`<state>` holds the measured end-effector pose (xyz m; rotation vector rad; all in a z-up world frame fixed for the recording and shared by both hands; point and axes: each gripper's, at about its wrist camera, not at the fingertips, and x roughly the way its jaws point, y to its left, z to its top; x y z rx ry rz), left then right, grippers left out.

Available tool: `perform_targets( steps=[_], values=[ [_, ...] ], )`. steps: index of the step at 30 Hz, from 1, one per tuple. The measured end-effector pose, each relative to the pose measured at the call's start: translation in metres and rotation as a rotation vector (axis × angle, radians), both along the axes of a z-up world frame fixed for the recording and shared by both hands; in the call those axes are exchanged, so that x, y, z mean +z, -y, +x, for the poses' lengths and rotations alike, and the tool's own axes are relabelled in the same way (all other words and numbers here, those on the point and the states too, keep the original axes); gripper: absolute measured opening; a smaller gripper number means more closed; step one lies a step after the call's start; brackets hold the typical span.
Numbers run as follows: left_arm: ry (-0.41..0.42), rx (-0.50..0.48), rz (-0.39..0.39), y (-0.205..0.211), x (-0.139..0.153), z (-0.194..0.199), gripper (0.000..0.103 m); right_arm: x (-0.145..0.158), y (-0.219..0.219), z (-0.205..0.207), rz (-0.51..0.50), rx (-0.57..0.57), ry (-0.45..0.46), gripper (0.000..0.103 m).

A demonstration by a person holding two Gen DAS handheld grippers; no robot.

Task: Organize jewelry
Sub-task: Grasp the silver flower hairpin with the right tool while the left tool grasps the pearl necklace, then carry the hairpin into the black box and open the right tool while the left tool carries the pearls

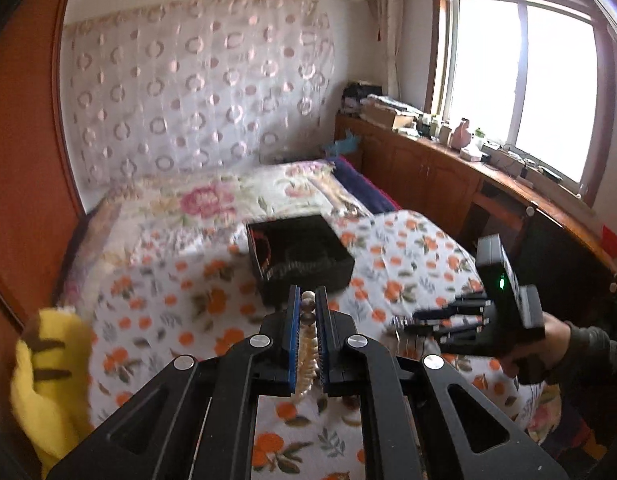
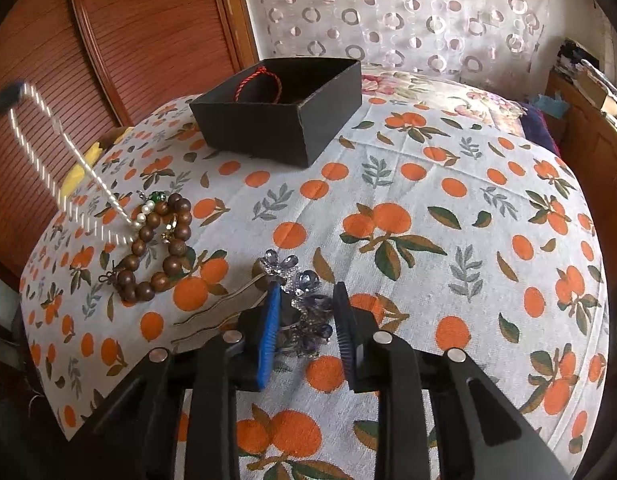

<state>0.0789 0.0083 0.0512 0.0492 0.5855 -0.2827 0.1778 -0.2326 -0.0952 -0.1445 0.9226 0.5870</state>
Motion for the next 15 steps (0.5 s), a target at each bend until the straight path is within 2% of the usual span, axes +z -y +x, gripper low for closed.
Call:
perform_targets(
  steps=[3,15],
  values=[
    [0.027,0.005,0.018,0.001,0.018,0.005,0.007,0.002,-0.001,-0.002,0.000,0.005,-0.002,0.024],
    [0.102,0.016,0.045,0.007,0.070,0.029,0.007,0.028,0.003,-0.005,0.019,-0.001,0.063,0.024]
  ],
)
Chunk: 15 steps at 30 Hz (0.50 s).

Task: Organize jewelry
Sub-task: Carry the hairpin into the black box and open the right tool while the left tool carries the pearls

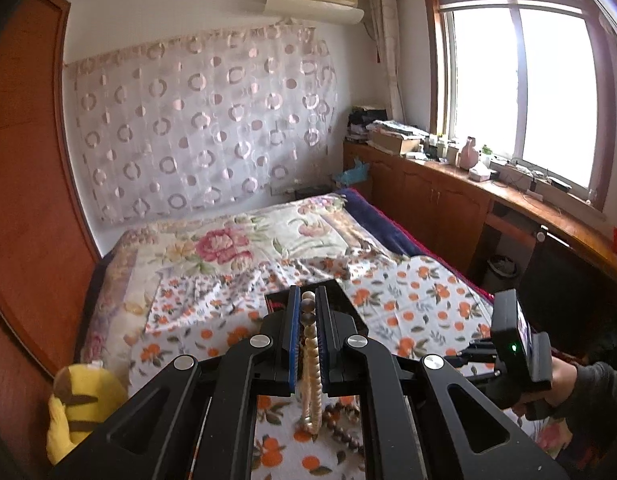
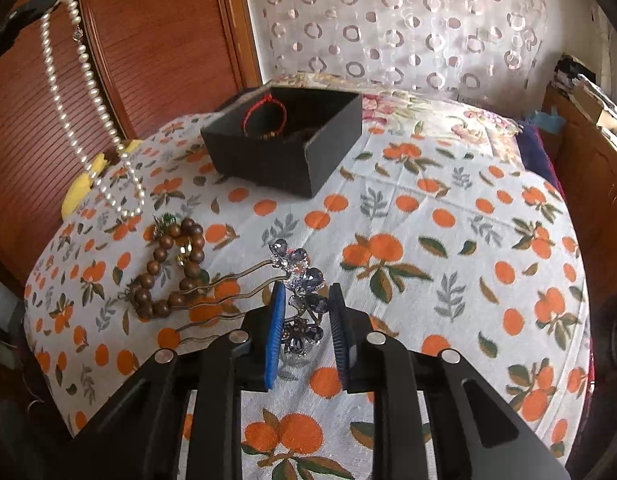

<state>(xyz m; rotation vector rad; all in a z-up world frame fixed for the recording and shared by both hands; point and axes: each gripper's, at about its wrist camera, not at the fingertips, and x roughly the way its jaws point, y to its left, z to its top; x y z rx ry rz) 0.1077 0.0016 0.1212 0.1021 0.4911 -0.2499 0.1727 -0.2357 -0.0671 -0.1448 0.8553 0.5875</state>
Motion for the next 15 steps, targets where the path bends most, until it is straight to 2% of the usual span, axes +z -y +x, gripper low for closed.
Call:
perform_targets(
  steps=[7,15],
  values=[
    [0.046,0.012,0.003,0.001,0.030,0.014,0.007,0.036,-0.001,0.012,0.028,-0.004,0.062,0.024],
    [0.060,0.024,0.010,0.002,0.050,0.047,0.007,0.071,-0.017,0.056,0.013,-0.027,0.134,0.024]
  ],
)
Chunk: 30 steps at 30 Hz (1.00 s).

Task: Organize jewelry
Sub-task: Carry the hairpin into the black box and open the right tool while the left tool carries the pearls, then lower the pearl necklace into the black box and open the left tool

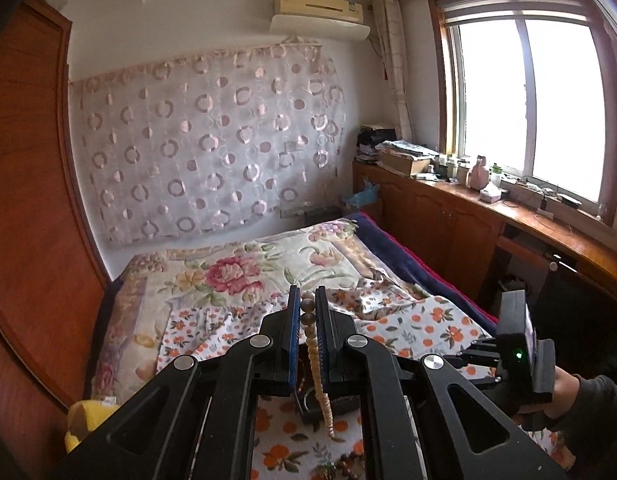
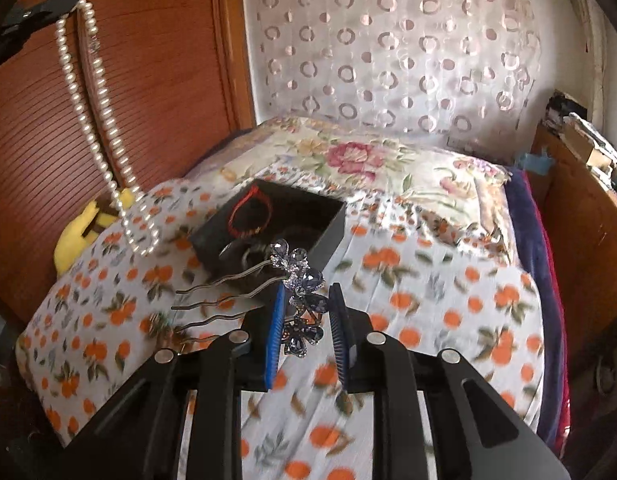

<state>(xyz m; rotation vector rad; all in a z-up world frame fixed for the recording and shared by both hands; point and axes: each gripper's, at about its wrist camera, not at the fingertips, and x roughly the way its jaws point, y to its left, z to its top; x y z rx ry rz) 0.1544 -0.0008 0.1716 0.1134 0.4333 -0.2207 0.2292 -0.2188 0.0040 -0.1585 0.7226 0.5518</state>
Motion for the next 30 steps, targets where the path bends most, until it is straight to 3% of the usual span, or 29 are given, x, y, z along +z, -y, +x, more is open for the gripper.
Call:
perform_targets(
  steps=[7,14,21,30],
  values=[
    [-0.013,0.014,0.023,0.001,0.001,0.025,0.007,0.004,-0.019,0.044,-0.034,-0.043,0.021,0.024],
    [-0.007,0.024,0.019,-0.006,0.006,0.037,0.007,-0.013,-0.047,0.081,-0.107,-0.048,0.020,0.024],
    [-0.011,0.026,0.021,-0.009,0.007,0.045,0.007,-0.034,-0.077,0.087,-0.211,0.013,0.036,0.024],
    [-0.023,0.020,0.014,-0.012,0.002,0.057,0.007,-0.038,-0.090,0.082,-0.232,0.070,0.004,0.027]
  ],
)
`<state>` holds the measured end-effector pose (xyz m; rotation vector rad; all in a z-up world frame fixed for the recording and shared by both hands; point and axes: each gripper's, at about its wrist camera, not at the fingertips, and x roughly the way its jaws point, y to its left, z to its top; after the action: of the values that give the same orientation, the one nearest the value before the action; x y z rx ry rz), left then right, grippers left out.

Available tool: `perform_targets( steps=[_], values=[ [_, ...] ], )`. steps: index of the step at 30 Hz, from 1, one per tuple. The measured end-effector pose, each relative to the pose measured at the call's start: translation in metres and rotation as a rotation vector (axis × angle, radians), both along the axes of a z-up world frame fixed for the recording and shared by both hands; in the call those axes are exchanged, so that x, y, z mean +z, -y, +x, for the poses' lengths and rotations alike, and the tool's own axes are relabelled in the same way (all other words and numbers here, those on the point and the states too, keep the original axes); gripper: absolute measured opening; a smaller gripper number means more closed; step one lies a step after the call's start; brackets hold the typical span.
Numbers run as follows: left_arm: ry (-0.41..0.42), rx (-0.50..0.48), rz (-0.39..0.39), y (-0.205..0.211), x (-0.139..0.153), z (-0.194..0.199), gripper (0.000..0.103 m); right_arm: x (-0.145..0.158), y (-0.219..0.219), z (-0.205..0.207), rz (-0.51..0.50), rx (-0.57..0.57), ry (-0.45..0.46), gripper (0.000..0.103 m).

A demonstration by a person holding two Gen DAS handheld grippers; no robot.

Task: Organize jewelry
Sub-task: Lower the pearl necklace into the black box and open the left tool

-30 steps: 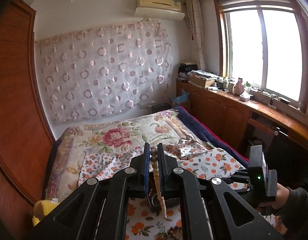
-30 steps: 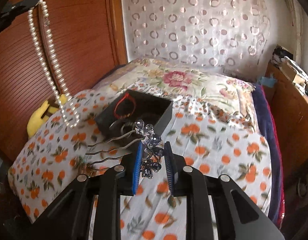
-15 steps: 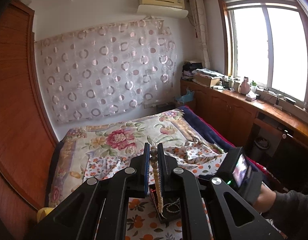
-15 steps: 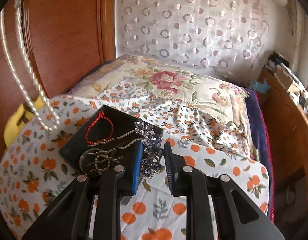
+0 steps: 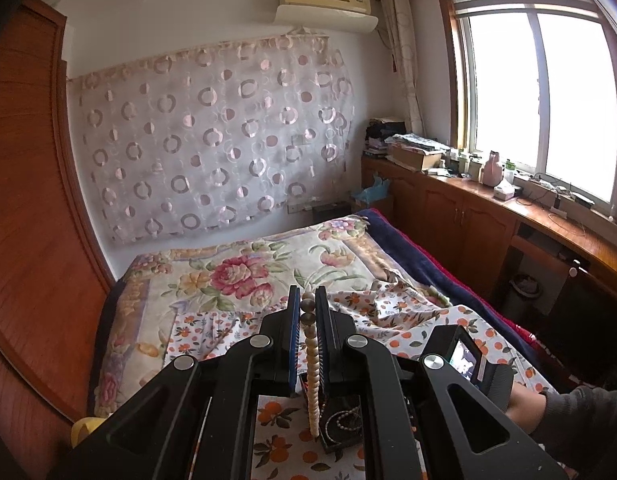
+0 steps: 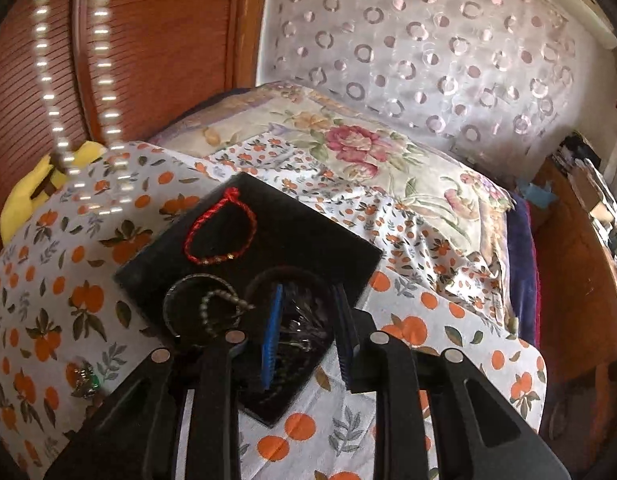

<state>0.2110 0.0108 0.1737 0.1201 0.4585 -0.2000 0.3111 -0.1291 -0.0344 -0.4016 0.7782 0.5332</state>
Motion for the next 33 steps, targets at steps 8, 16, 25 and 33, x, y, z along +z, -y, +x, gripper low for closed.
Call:
perform_targets(
  steps=[8,16,25,33],
  values=[
    [-0.017,-0.023,0.000,0.009,-0.013,0.016,0.007,0.014,0.024,-0.014,0.065,-0.013,0.007,0.027],
    [-0.062,-0.080,-0.007,0.034,-0.030,0.029,0.007,0.016,0.070,-0.027,0.115,-0.066,0.015,0.027],
    [-0.148,-0.090,0.018,0.046,-0.063,0.040,0.007,0.011,0.094,-0.017,0.132,-0.114,0.006,0.027],
    [-0.270,-0.037,0.074,0.037,-0.124,0.057,0.007,0.010,0.094,-0.021,0.151,-0.100,0.007,0.027]
  ],
)
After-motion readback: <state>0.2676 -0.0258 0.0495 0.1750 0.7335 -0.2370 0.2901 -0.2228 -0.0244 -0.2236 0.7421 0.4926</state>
